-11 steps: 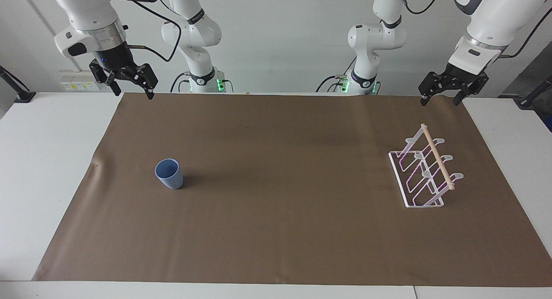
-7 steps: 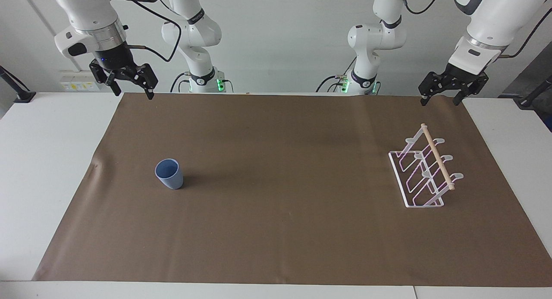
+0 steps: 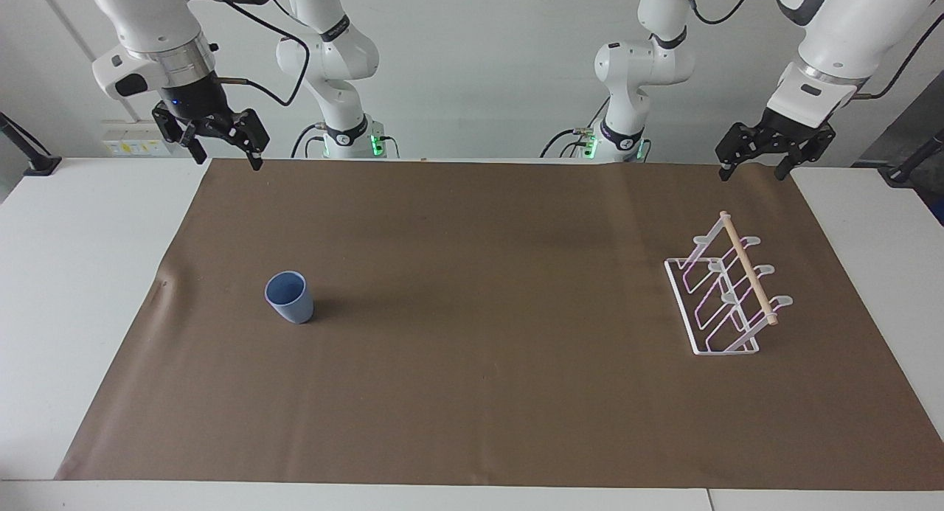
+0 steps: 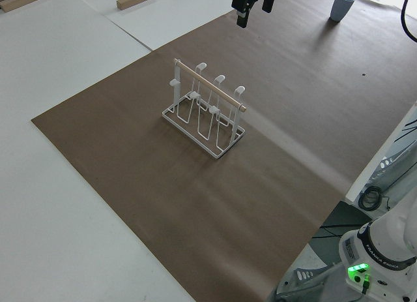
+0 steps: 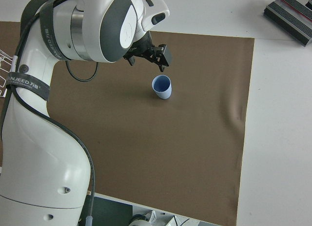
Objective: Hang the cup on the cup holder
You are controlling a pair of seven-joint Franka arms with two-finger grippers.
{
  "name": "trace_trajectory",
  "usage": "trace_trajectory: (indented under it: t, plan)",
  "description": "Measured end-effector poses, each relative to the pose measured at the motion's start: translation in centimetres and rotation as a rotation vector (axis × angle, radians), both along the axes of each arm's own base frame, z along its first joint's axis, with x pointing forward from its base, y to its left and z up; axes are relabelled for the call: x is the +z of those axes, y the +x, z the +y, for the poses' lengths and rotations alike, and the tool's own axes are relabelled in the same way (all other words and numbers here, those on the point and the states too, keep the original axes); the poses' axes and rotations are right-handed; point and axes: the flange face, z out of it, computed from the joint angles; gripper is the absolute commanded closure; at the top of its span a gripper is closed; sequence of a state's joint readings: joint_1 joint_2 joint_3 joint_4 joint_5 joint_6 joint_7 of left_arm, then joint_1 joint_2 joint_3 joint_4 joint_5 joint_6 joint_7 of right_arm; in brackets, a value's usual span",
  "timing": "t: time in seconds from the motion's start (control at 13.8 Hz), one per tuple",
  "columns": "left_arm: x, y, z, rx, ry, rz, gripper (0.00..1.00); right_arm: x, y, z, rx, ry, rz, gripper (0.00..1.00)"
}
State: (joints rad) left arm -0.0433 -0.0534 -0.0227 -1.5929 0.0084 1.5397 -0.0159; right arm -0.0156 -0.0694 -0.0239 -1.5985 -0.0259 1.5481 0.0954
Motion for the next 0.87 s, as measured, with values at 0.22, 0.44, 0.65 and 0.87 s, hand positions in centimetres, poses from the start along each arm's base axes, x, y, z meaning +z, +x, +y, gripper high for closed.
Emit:
trace_trajectory:
  t: [0.22, 0.44, 0.65, 0.87]
  plan:
    - [-0.01, -0.01, 0.0, 0.0, 0.0, 0.001, 0.0, -0.06, 0.05, 0.37, 0.007, 0.001, 0.001, 0.0]
    - [-0.01, -0.01, 0.0, 0.0, 0.0, 0.001, 0.0, -0.09, 0.05, -0.1, -0.001, 0.002, 0.001, 0.0]
    - [-0.01, -0.01, 0.0, 0.0, 0.0, 0.001, 0.0, -0.09, 0.05, -0.08, -0.001, 0.002, 0.001, 0.0]
    - [-0.01, -0.01, 0.0, 0.0, 0.0, 0.001, 0.0, -0.14, 0.05, -0.08, -0.001, 0.002, 0.003, 0.0]
